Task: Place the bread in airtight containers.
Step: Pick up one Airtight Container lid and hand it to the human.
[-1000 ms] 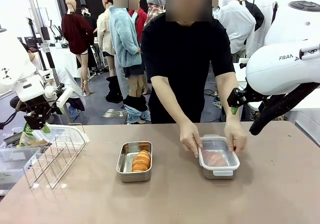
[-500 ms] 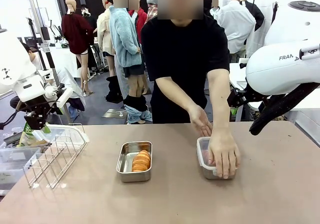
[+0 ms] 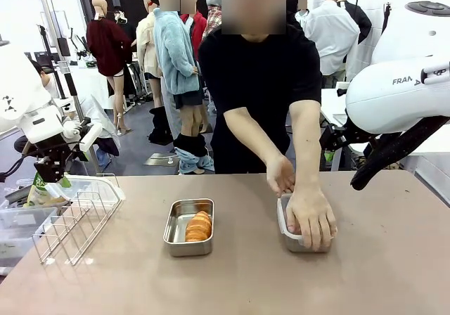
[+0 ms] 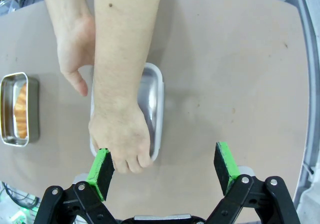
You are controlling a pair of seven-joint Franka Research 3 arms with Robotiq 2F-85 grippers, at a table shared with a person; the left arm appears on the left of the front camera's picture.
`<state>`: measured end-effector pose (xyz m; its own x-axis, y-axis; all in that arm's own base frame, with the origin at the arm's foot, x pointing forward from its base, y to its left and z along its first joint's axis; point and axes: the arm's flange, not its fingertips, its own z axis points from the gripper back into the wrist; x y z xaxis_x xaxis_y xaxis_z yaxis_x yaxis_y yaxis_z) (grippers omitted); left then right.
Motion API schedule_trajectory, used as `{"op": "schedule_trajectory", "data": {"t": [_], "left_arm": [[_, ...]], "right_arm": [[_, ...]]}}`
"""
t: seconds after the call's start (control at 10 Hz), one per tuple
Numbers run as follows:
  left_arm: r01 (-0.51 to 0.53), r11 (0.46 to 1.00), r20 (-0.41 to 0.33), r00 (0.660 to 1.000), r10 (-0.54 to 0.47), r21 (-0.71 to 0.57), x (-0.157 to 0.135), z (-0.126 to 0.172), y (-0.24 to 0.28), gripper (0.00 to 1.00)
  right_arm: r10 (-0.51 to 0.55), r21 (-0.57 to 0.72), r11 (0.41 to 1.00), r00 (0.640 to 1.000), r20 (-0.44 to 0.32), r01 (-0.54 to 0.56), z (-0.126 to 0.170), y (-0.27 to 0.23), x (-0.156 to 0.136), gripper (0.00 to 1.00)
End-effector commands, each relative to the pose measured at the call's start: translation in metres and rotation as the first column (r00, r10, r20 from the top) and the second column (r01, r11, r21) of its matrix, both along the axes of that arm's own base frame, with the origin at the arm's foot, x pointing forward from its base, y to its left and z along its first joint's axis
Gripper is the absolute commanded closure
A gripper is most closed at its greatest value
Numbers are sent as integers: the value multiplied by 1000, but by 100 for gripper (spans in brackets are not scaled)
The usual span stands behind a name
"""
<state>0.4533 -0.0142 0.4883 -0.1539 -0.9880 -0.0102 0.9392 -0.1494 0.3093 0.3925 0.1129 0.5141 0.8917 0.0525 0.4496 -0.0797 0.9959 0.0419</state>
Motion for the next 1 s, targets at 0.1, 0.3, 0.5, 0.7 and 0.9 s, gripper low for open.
{"op": "schedule_trajectory", "data": {"t": [0.1, 0.3, 0.5, 0.7, 0.9], "left_arm": [[-4, 1000, -2, 1000, 4, -2, 0, -1, 2, 0], [-4, 1000, -2, 1000, 4, -2, 0, -1, 2, 0], [-4, 1000, -2, 1000, 4, -2, 0, -1, 2, 0], [-4, 1000, -2, 1000, 4, -2, 0, -1, 2, 0], [-4, 1000, -2, 1000, 4, -2, 0, -1, 2, 0]], "right_arm": [[2, 9, 1000, 1000, -5, -2, -1, 0, 0, 0], [2, 9, 1000, 1000, -5, -2, -1, 0, 0, 0], [2, 9, 1000, 1000, -5, -2, -1, 0, 0, 0], [2, 9, 1000, 1000, -5, -2, -1, 0, 0, 0], [2, 9, 1000, 1000, -5, -2, -1, 0, 0, 0]]}}
